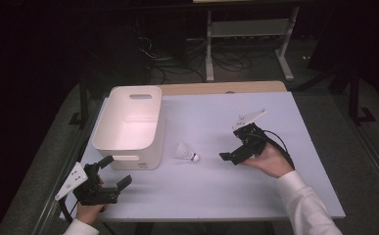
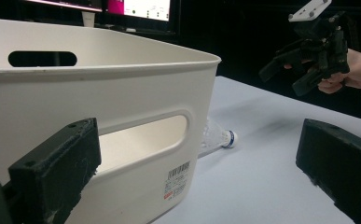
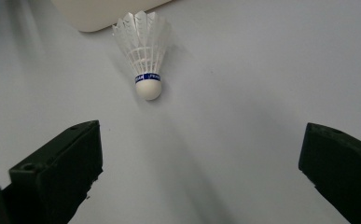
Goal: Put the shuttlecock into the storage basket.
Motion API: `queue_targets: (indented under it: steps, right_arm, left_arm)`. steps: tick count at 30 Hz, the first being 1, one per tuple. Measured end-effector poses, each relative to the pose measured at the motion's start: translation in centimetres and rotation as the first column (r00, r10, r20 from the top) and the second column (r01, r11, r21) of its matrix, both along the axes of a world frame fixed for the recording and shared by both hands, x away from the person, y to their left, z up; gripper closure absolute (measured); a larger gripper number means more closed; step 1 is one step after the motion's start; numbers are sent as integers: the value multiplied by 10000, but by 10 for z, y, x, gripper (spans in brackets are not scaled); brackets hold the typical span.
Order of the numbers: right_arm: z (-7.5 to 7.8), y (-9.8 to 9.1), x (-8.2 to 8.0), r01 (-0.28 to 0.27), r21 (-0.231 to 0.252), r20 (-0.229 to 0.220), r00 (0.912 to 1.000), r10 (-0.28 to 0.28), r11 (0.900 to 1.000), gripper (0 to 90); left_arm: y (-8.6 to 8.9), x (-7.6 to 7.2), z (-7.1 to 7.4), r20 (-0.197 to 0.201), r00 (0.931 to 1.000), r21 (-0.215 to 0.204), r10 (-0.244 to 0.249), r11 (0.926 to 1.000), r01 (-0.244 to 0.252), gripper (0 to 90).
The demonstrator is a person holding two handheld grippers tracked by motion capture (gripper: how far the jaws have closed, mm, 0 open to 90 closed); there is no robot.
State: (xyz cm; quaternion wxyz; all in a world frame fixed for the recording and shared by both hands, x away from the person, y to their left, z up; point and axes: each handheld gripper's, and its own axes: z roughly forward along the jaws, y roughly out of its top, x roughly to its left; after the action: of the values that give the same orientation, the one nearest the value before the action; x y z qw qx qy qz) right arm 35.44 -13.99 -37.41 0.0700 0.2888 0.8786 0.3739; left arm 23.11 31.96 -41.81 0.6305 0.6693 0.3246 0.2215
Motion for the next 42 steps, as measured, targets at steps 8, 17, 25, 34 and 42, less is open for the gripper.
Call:
queue_targets:
  steps: [8,17,25,34,42]
  right_arm:
    - [-1,10,2,-151,-41,-4,9999,151,9999,0]
    - [-10,22,6,-304,-164,-239,9993,300,9994,0]
    - [-17,34,8,-528,-258,-385,9979,518,9983,0]
    - [-23,44,10,-640,-159,-401,9972,633,9978,0]
    - [-30,54,13,-773,-122,-518,9957,765,9969,0]
  left_arm:
    - [0,0,0,1,10000,-40,14,10000,-14,0]
    - [-1,-1,0,-9,10000,-189,22,9998,-22,0]
    - [0,-1,1,-9,10000,-154,-11,9999,10,0]
    - [1,-1,1,-8,10000,-120,6,9999,-6,0]
    - [1,0,1,-4,10000,-127,16,9999,-16,0]
